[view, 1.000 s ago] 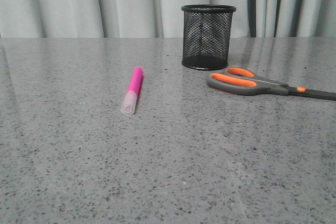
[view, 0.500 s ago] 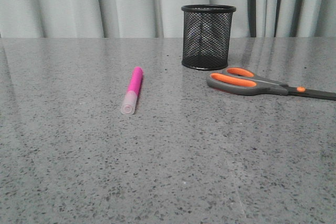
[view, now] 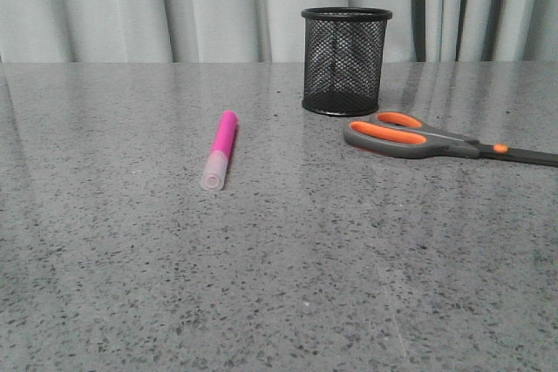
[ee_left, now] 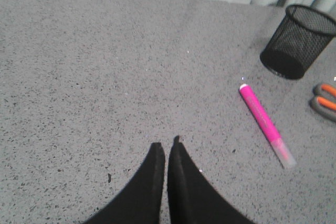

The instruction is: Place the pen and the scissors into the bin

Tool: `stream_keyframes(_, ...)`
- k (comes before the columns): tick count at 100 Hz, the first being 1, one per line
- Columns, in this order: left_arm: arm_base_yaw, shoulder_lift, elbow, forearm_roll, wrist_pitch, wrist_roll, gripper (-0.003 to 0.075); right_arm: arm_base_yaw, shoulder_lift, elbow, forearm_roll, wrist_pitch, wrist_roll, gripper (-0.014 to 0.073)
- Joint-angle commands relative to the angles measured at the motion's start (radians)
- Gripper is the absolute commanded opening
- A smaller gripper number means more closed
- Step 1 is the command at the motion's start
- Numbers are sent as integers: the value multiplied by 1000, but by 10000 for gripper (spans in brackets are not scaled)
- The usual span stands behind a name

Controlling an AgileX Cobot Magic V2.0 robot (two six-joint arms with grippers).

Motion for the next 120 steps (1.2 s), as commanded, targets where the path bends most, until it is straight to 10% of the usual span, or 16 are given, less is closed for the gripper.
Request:
stream_keyframes(1, 1, 27, -49, -53, -31, 50, 36, -2, 9, -45, 20, -48, -18, 262)
stream_keyframes(13, 1, 51, -63, -104, -31, 91, 230, -2, 9, -47, 23, -48, -20, 481)
stream_keyframes(29, 1, 90, -72, -218, -27, 150, 490, -2, 9, -47, 23, -48, -20, 484)
stream_keyframes(73, -121, 371, -229, -344, 119, 403, 450, -2, 9, -47, 23, -55, -20, 484)
stream_keyframes(120, -545, 791, -368, -220, -236, 429, 450, -2, 9, -47, 23, -49, -20, 484)
